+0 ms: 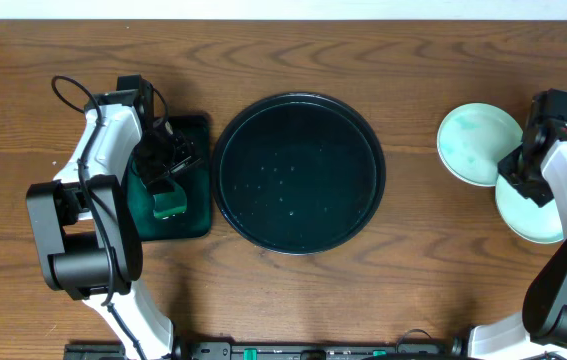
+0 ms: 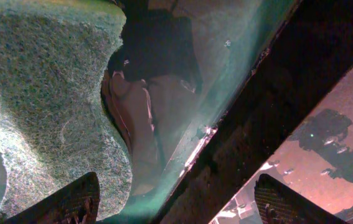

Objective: Clean dirty plates on tray and stack at the side
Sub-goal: 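Lower the plate onto the stack and adjust it with the right gripper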

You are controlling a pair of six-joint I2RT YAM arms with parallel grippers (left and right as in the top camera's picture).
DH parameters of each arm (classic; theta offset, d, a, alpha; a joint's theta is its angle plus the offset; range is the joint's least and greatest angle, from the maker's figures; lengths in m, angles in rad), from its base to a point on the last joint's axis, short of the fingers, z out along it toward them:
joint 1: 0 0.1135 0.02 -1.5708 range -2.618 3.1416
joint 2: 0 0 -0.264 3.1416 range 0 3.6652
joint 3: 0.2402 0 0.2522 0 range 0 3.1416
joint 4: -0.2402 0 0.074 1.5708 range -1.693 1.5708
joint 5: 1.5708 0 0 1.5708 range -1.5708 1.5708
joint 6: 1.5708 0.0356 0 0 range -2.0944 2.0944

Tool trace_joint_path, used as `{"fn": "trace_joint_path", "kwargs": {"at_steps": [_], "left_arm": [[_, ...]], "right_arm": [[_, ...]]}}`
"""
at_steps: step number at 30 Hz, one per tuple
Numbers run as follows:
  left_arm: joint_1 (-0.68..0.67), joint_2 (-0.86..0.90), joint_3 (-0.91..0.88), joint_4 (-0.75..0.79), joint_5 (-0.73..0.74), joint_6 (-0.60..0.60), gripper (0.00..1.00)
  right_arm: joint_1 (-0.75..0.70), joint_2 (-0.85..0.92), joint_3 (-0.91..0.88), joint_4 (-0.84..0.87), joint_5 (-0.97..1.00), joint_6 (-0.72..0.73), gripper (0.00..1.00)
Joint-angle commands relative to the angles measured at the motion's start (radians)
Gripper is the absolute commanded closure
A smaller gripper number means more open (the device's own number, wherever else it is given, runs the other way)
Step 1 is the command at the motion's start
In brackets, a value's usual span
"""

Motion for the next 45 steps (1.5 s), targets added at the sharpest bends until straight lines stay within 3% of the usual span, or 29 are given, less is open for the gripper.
{"fn": "trace_joint_path", "kwargs": {"at_steps": [1, 11, 18, 23, 25, 28, 36, 39, 40, 41, 43, 45], "left_arm": [[0.0, -0.005, -0.002, -0.005, 0.012, -0.002, 0.2], [0.0, -0.005, -0.002, -0.005, 0.012, -0.002, 0.2], [0.0, -0.005, -0.002, -0.005, 0.012, -0.002, 0.2], [0.0, -0.005, -0.002, -0.005, 0.012, -0.002, 0.2], [0.0, -0.005, -0.002, -0.005, 0.012, -0.002, 0.2], [0.0, -0.005, -0.002, -0.005, 0.012, -0.002, 0.2], [0.0, -0.005, -0.002, -0.005, 0.012, -0.002, 0.2], [0.0, -0.005, -0.002, -0.006, 0.012, -0.002, 0.2], [0.0, -0.005, -0.002, -0.005, 0.012, -0.002, 0.2], [0.0, -0.005, -0.002, -0.005, 0.012, -0.002, 0.2], [0.0, -0.005, -0.002, -0.005, 0.013, -0.002, 0.2], [0.0, -0.005, -0.002, -0.006, 0.012, -0.002, 0.2]], "right_arm": [[-0.01, 0.021, -0.002, 0.049, -0.018, -0.06, 0.99], [-0.006, 0.181, -0.002, 0.164, -0.177, -0.08, 0.99], [0.061, 0.185, -0.002, 0.28, -0.276, -0.237, 0.92], [0.165, 0.185, -0.002, 0.33, -0.278, -0.36, 0.71], [0.196, 0.185, -0.002, 0.349, -0.274, -0.372, 0.51], [0.209, 0.185, -0.002, 0.365, -0.274, -0.371, 0.38], [0.207, 0.185, -0.002, 0.376, -0.185, -0.405, 0.26], [0.203, 0.185, -0.002, 0.376, -0.066, -0.405, 0.46], [0.197, 0.185, -0.002, 0.376, -0.057, -0.412, 0.47], [0.19, 0.185, -0.002, 0.377, -0.058, -0.416, 0.45], [0.17, 0.185, -0.002, 0.378, -0.058, -0.412, 0.27], [0.15, 0.185, -0.002, 0.387, -0.057, -0.412, 0.23]]}}
